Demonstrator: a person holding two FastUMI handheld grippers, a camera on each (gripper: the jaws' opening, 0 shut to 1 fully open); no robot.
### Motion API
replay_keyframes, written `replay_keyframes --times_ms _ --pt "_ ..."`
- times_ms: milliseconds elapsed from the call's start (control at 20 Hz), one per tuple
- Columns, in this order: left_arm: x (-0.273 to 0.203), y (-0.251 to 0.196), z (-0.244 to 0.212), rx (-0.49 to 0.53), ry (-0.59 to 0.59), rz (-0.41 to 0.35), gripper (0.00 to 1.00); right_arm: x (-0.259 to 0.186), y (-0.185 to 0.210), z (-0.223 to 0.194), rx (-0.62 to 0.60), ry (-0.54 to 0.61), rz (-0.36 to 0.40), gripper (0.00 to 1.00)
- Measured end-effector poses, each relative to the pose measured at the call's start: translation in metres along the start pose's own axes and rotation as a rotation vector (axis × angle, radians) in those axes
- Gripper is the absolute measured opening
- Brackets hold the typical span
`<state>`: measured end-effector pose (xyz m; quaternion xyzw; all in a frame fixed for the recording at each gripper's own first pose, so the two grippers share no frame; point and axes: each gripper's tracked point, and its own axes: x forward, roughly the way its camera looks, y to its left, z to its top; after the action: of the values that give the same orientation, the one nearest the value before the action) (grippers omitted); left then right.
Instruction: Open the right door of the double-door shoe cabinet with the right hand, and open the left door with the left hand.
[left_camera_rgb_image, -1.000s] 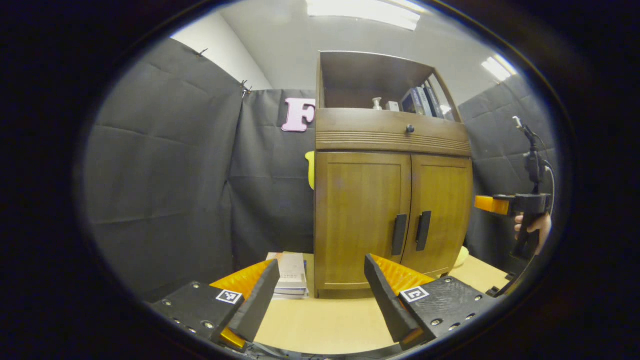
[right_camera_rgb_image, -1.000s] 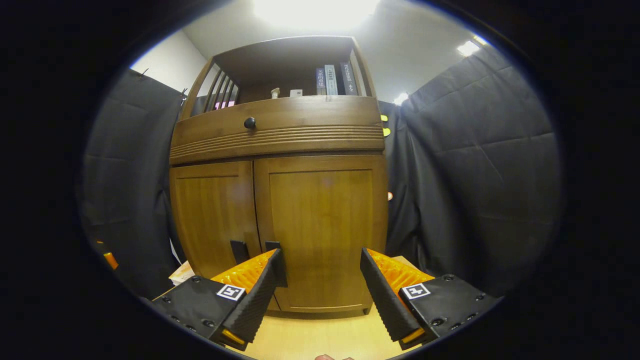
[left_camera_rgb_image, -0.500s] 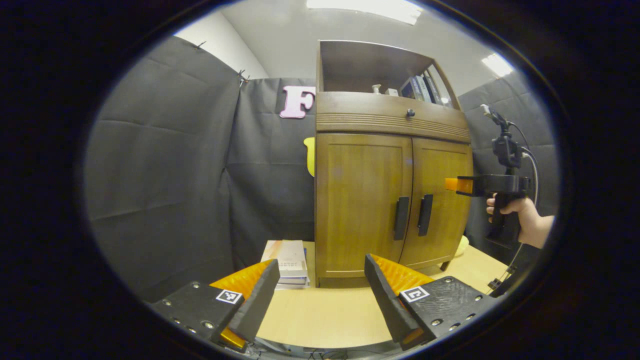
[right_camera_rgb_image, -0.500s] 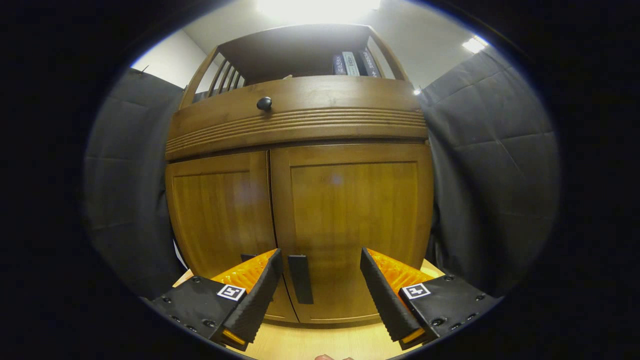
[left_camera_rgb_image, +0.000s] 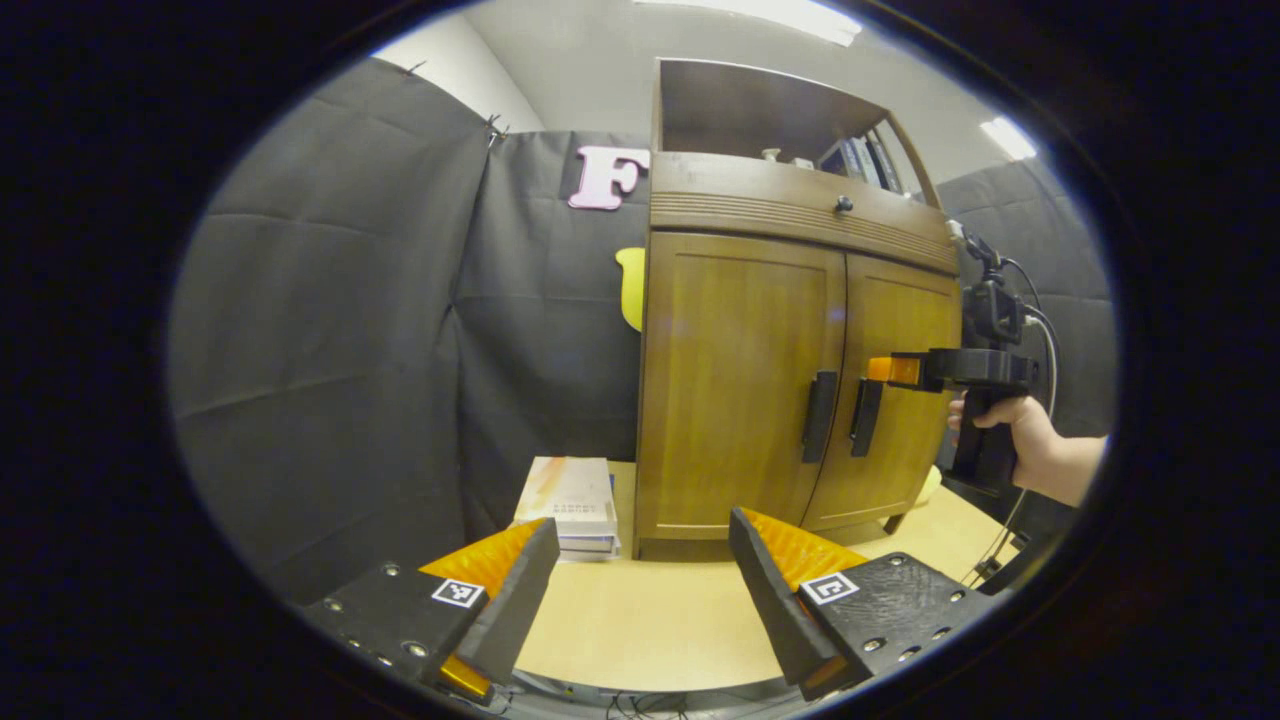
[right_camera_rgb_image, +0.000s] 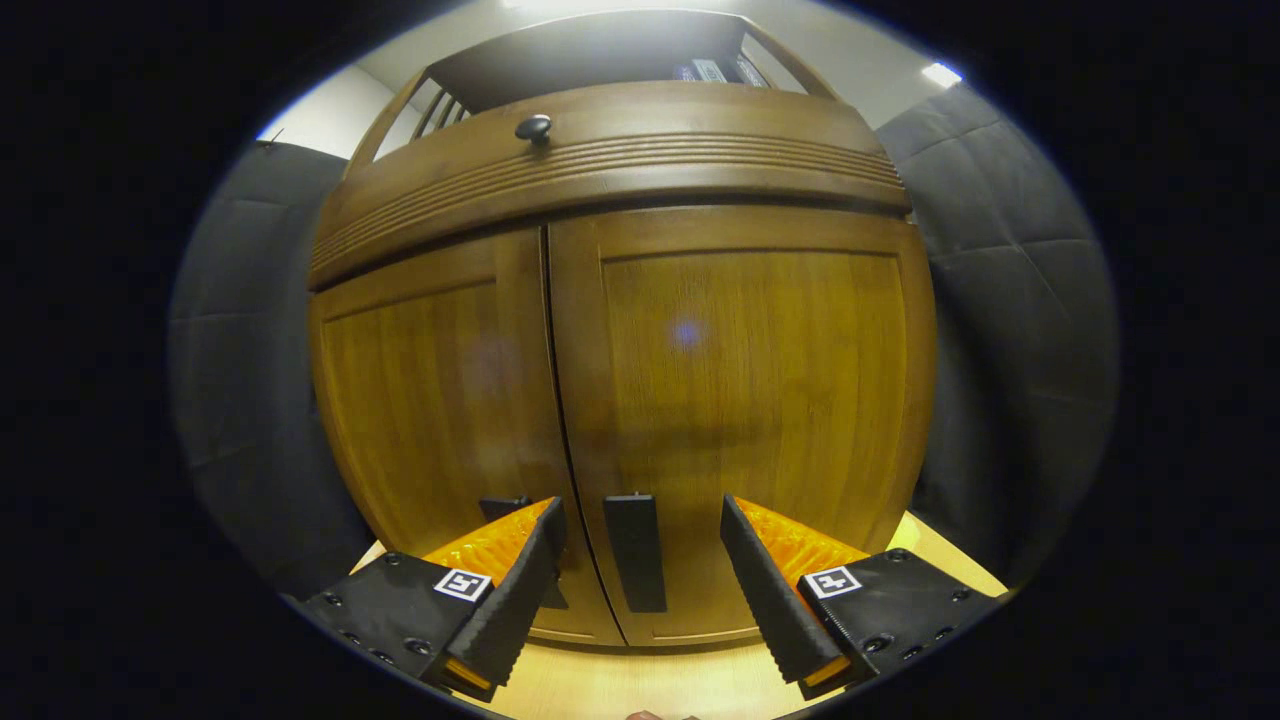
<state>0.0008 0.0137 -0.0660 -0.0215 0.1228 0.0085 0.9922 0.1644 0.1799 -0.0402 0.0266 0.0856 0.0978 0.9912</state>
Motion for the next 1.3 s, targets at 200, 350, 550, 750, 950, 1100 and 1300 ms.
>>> replay_keyframes --times_ms 200,350,550,750,950,1100,1300 --pt "0.002 -0.005 0.003 0.008 0.017 -0.021 1.00 0.019 -0.001 -0.017 -0.025 0.029 -0.029 0.92" --pt "-0.002 -0.014 0.008 -0.019 0.014 -0.069 1.00 0.034 -0.004 -0.025 -0.026 0.050 -0.043 0.93" --pt "0.001 -0.023 0.013 -0.023 0.016 -0.097 0.99 0.037 -0.002 -0.033 -0.058 0.071 -0.026 0.89" --pt "0.013 -0.028 0.013 -0.029 0.020 -0.101 0.99 0.043 0.004 -0.036 -0.075 0.072 -0.002 0.51" --pt "0.003 -0.033 0.011 -0.028 0.032 -0.097 1.00 0.049 0.004 -0.041 -0.062 0.106 -0.001 0.51" --pt "0.001 -0.031 0.010 -0.023 0.035 -0.090 0.98 0.047 0.002 -0.041 -0.065 0.103 0.009 0.28" --pt "-0.017 -0.036 0.010 -0.032 0.032 -0.081 1.00 0.043 0.004 -0.041 -0.052 0.106 0.050 0.16"
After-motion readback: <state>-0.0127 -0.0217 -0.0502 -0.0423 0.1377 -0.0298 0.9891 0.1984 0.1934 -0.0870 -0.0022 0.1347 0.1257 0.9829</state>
